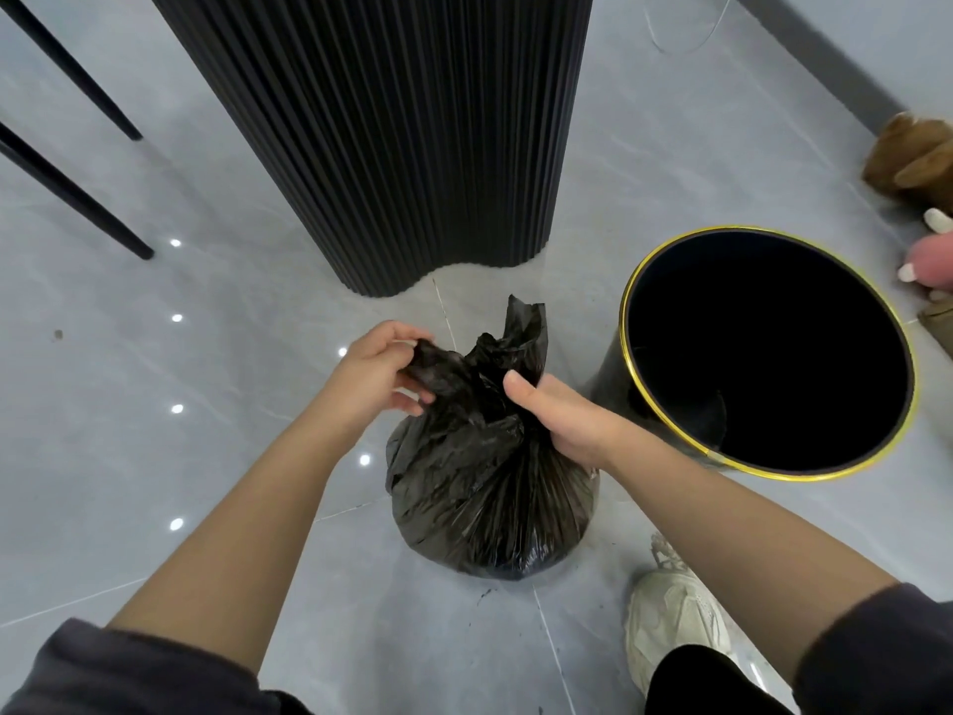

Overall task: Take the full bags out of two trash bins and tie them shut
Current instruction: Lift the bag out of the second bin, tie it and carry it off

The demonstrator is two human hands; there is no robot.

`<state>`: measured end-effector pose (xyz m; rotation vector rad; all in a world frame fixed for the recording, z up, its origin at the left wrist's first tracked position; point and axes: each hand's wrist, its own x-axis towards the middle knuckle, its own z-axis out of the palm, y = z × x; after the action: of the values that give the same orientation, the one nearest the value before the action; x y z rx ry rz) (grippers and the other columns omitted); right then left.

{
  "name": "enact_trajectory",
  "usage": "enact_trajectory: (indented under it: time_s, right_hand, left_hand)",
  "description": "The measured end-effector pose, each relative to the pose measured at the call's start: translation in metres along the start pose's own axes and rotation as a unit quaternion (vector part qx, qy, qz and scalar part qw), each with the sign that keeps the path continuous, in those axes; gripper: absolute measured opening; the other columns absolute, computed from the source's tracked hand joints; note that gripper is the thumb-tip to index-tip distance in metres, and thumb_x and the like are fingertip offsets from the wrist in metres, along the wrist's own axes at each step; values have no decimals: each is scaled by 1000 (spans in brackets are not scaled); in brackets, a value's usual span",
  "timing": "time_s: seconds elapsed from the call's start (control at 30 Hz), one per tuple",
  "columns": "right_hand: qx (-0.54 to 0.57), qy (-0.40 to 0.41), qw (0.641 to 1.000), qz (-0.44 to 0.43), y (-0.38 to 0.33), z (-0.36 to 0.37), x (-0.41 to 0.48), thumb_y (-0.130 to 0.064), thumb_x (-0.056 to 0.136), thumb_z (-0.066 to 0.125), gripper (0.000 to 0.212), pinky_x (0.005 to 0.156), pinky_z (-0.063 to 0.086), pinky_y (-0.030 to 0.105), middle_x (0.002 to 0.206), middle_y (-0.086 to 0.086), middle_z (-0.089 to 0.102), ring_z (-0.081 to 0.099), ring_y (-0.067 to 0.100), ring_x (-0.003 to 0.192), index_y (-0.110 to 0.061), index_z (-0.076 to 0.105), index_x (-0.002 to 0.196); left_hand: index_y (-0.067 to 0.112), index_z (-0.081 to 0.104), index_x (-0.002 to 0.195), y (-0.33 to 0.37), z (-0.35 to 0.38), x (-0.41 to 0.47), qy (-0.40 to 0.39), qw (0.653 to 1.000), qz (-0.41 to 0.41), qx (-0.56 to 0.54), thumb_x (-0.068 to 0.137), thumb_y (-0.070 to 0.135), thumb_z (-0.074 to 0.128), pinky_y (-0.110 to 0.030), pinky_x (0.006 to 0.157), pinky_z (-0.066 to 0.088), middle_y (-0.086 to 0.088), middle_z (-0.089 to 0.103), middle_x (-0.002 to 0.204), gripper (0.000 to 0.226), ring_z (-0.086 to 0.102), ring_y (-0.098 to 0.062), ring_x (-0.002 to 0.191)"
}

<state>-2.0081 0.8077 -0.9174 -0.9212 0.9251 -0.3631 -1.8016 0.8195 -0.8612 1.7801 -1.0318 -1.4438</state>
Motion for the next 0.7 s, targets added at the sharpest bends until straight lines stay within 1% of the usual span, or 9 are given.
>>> enact_trajectory:
  time_s: [0.07,0.17,0.23,0.3,0.33,0.43,0.53,0.63,0.7]
  right_hand:
    - [13,0,1000,-11,2,-1,0,-67,72,56,76,111,36,40,132,0,59,53,18,124,-20,50,132]
    - [23,-18,999,-42,5,-4,2,-75,61,66,100,109,38,43,135,6,57,53,22,125,-14,46,137]
    - [18,-32,998,-52,4,-3,1,-75,58,69,103,109,37,46,134,12,57,53,25,124,-9,48,135]
    - [4,-40,998,-52,5,-3,1,-74,53,73,107,109,37,50,131,18,58,54,30,123,-3,51,131]
    - [-13,-47,997,-53,5,-3,1,-73,51,75,108,109,37,51,129,20,58,55,32,122,-1,52,129]
    - [-61,-60,995,-51,4,-2,1,-68,48,80,97,105,42,47,122,16,64,59,30,117,-6,59,120]
    - [-105,-69,991,-56,0,3,2,-57,53,82,74,96,49,28,113,-4,69,62,12,111,-23,61,116]
    - [-117,-38,990,-70,1,7,10,-46,63,83,73,105,43,37,123,-2,65,57,11,118,-21,57,126]
    - [-106,-39,991,-77,1,8,14,-34,72,80,70,109,38,37,129,-3,60,53,11,124,-17,51,133]
  left_hand:
    - [31,48,122,1,-7,-4,-27,995,76,65,94,27,52,-25,64,51,5,54,124,28,64,-10,73]
    - [49,36,129,4,-13,-10,-142,940,153,271,69,46,77,-16,76,46,26,33,134,73,55,1,93]
    - [42,48,119,-2,-7,-7,-169,900,185,358,65,41,81,-11,79,43,24,33,127,63,50,2,96]
    - [27,61,89,-9,1,0,-98,901,228,356,73,29,77,-20,77,45,13,51,108,23,52,-2,83]
    - [22,61,78,-11,5,3,-55,908,236,341,78,25,72,-22,71,43,9,57,91,12,53,-2,74]
    - [15,59,68,-10,13,5,13,939,199,282,86,23,62,-18,57,40,8,57,62,20,52,-2,58]
    - [15,58,71,-1,17,6,-1,958,161,236,88,22,59,-32,60,51,-4,63,64,19,62,-19,57]
    - [10,61,81,15,20,16,-57,967,141,204,87,15,63,-38,62,58,-11,68,76,8,66,-27,65]
    - [9,62,84,27,23,24,-110,966,126,198,86,10,65,-31,60,59,-11,66,78,3,65,-19,65]
